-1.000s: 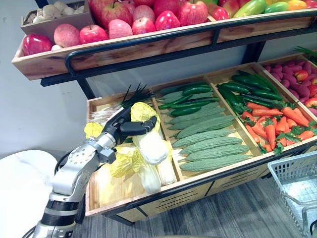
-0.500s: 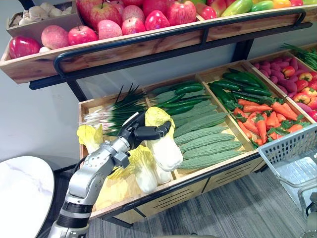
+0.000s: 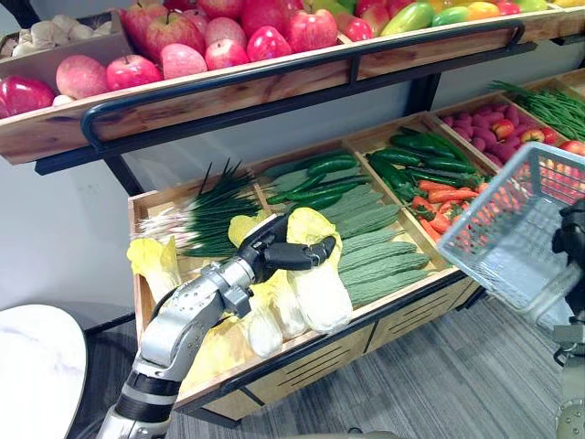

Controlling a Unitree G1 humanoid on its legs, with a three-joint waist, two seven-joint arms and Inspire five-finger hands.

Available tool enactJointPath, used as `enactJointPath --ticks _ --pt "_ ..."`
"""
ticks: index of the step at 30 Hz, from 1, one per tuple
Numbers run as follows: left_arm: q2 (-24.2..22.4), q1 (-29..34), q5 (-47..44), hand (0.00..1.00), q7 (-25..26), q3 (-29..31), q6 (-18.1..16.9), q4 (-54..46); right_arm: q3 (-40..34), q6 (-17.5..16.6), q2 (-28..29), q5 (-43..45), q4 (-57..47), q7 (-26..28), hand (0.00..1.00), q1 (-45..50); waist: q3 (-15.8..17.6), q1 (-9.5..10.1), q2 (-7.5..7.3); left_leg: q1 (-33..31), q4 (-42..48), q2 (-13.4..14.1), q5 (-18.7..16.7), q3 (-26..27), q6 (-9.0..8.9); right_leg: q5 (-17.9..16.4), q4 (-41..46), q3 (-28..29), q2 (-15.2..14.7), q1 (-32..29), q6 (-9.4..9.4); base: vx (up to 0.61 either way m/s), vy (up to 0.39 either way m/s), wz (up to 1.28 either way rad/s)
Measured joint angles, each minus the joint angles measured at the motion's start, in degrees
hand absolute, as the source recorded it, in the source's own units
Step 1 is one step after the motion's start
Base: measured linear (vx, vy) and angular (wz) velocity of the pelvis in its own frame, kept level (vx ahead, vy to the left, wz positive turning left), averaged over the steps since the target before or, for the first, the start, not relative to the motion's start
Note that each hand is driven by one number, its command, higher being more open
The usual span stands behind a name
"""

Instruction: Pick vegetable in the basket

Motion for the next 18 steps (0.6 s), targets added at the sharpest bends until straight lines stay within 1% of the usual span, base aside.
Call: enactJointPath --ticks 1,2,3,4,5,6,7,8,9,10,12,14,15,16,17,18 --pt "-0.14 -0.22 0.07 0.00 0.52 0.16 -0.52 -0.02 1.51 1.11 -0.92 0.27 -0.78 0.94 0.00 -1.07 -0.10 0.31 -0.10 -0.26 1.89 0.35 -0.80 -0.76 0.36 0.02 0.72 1.35 0.42 -0.95 -0.04 0.03 -0.069 -0.45" --pt "-0.02 -0.25 0.07 0.00 0.94 0.30 -0.76 -0.02 2.63 1.57 -1.48 0.44 -0.89 1.42 0.00 -2.03 -0.09 0.49 -0.21 -0.52 2.91 0.46 -1.28 -1.89 1.15 0.08 1.16 2.34 0.59 -1.43 -0.12 0.03 -0.069 -0.67" --pt "0.08 -0.26 0.35 0.00 1.89 0.33 -1.14 -0.02 4.55 2.50 -2.39 1.02 -0.91 2.41 0.00 -3.78 -0.05 0.95 -0.34 -0.71 4.80 0.70 -2.20 -4.66 2.64 0.21 1.62 4.14 0.93 -1.87 -0.20 0.01 -0.067 -0.94" --pt "0.05 -0.31 0.47 0.00 2.86 0.31 -1.28 -0.08 7.02 3.54 -3.80 2.68 -0.99 3.57 0.00 -5.80 -0.10 1.88 -0.32 -1.42 7.43 1.01 -3.69 -9.81 4.73 0.49 1.91 6.72 1.50 -2.29 -0.13 0.00 -0.064 -1.26" --pt "0.09 -0.35 0.46 0.00 3.62 0.31 -1.86 -0.48 8.91 4.27 -5.31 3.70 -1.28 4.48 0.00 -7.67 -0.17 2.98 -0.19 -1.65 9.04 1.06 -4.70 -14.29 4.80 0.93 2.09 9.18 2.06 -2.92 0.02 -0.01 -0.028 -1.25" --pt "0.11 -0.53 0.46 0.00 4.01 0.31 -2.59 -0.51 9.81 5.22 -6.37 4.87 -1.38 5.19 0.00 -9.05 -0.40 3.44 0.14 -1.63 9.47 1.15 -5.39 -16.45 4.31 1.39 2.14 10.42 2.74 -3.46 0.08 -0.02 0.018 -0.94" --pt "0.16 -0.82 0.46 0.00 4.15 0.31 -2.92 -0.52 10.39 5.59 -6.90 4.87 -1.54 5.36 0.00 -9.88 -0.47 3.50 0.26 -1.49 9.48 1.20 -5.82 -17.24 3.72 1.68 2.15 11.17 3.11 -3.72 0.19 -0.06 0.075 -0.69" --pt "0.51 -2.24 0.46 0.00 4.31 0.30 -3.04 -0.52 11.30 6.11 -7.68 4.88 -2.27 5.71 0.00 -11.09 -0.57 3.37 0.14 -1.34 9.09 1.23 -6.69 -17.34 2.43 2.40 2.18 12.01 3.65 -4.54 0.54 -0.05 0.057 -0.41" --pt "0.80 -2.89 0.46 0.00 4.31 0.29 -3.21 -0.52 11.48 6.45 -8.00 4.89 -2.68 5.86 0.00 -11.39 -0.54 3.24 0.02 -1.36 8.78 1.18 -6.99 -17.30 2.01 2.63 2.18 12.15 3.73 -4.76 0.67 -0.09 0.081 -0.29" --pt "1.57 -4.06 0.45 0.00 4.20 0.25 -3.50 -0.52 11.59 7.51 -8.44 4.88 -3.71 6.31 0.00 -11.55 -0.58 3.04 -0.27 -1.13 7.83 0.80 -7.25 -17.31 1.60 3.08 2.02 12.41 3.77 -5.04 1.00 -0.07 0.044 -0.09" --pt "3.33 -5.42 0.46 0.00 4.16 0.27 -3.71 -0.87 12.60 9.22 -8.98 4.82 -4.76 7.45 0.00 -11.96 -0.80 2.99 -0.71 -0.23 6.15 -0.20 -7.28 -17.11 1.55 4.06 1.21 13.27 3.79 -5.14 1.53 -0.11 0.055 -0.19" --pt "5.65 -7.15 0.46 0.00 4.15 0.23 -4.03 -1.21 15.39 11.24 -9.92 4.81 -4.79 8.59 0.00 -13.78 -0.98 3.13 -1.03 -0.25 4.92 -1.20 -7.46 -16.71 1.28 5.53 -0.23 14.44 3.41 -5.55 2.09 -0.12 0.056 -0.31" --pt "6.77 -8.45 0.51 0.00 4.40 0.23 -4.06 -1.57 17.14 12.94 -10.86 4.70 -4.77 9.44 0.00 -14.95 -0.93 3.66 -1.15 -0.26 4.35 -1.75 -7.79 -16.02 0.80 7.09 -1.91 15.44 3.25 -5.66 2.34 -0.12 0.064 -0.40" --pt "7.61 -9.44 0.52 0.00 4.82 0.23 -4.14 -1.59 18.90 14.53 -10.99 4.66 -4.77 10.22 0.00 -15.64 -0.95 4.08 -1.69 -0.47 4.35 -2.40 -7.80 -15.44 0.83 8.56 -3.73 16.47 2.77 -5.54 2.55 -0.12 0.061 -0.40" --pt "7.94 -9.77 0.52 0.00 4.92 0.20 -4.18 -1.60 19.89 15.16 -11.03 4.64 -4.77 10.66 0.00 -15.75 -0.98 4.17 -1.94 -0.49 4.37 -2.68 -7.82 -15.13 0.87 9.11 -4.54 16.85 2.51 -5.40 2.50 -0.11 0.047 -0.38" --pt "8.40 -10.39 0.51 0.00 4.95 0.15 -4.21 -1.68 21.79 16.52 -11.27 4.52 -4.77 11.67 0.00 -15.74 -1.01 4.37 -2.33 -0.43 4.53 -3.06 -7.90 -14.38 1.01 10.05 -5.76 17.71 2.20 -5.14 2.54 -0.09 0.034 -0.30"
